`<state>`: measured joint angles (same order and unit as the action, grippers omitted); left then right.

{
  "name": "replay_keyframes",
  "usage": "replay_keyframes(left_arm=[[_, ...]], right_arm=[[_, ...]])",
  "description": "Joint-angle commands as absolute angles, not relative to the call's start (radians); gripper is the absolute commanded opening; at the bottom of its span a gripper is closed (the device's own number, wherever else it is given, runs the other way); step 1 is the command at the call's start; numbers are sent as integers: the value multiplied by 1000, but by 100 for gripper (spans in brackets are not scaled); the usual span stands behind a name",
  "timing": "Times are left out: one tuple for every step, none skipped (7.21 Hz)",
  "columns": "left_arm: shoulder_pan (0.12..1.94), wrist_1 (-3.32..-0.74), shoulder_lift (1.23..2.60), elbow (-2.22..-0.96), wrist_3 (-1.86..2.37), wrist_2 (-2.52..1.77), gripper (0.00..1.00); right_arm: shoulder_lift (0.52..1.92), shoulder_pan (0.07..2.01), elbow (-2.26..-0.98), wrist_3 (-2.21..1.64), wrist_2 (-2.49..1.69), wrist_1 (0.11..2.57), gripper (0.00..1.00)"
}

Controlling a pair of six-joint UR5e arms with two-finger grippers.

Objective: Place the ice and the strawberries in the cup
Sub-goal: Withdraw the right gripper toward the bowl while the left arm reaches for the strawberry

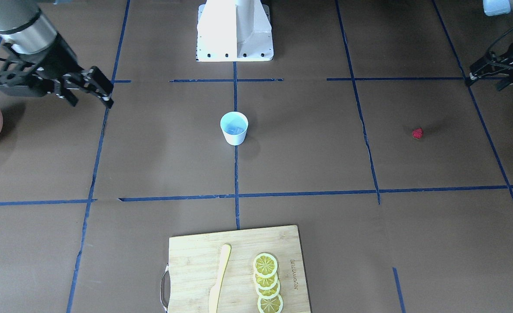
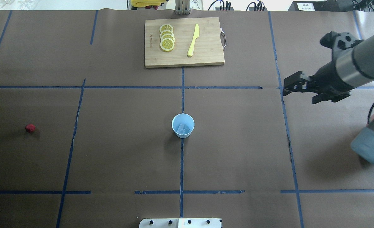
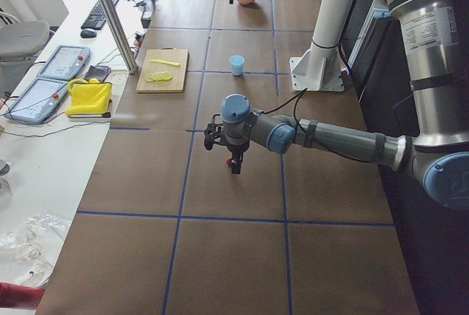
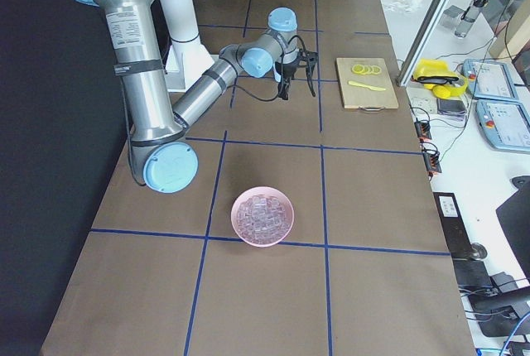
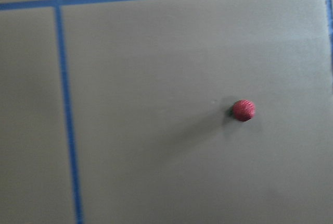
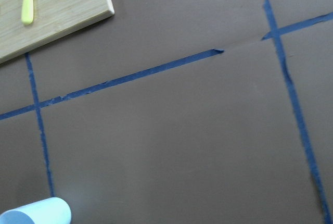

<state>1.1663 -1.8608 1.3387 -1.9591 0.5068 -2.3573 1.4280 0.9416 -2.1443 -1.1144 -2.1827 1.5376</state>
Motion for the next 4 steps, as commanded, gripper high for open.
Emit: replay_keyframes(left_arm=[[955,-1960,1469,-1860,720,-2173,99],[921,-1960,1495,-1847,748,-2102,100],[908,-1960,1521,-1814,749,-2100,100],[891,-1962,1558,-1766,784,-2095,100]], right_arm=[[1576,1109,-2151,-817,-2282,1537,100],[1592,1118,-2148,-784,-2281,1537,100],[1595,1118,-2145,-782,-2281,1536,100],[1595,1118,-2145,-782,-2281,1534,100]])
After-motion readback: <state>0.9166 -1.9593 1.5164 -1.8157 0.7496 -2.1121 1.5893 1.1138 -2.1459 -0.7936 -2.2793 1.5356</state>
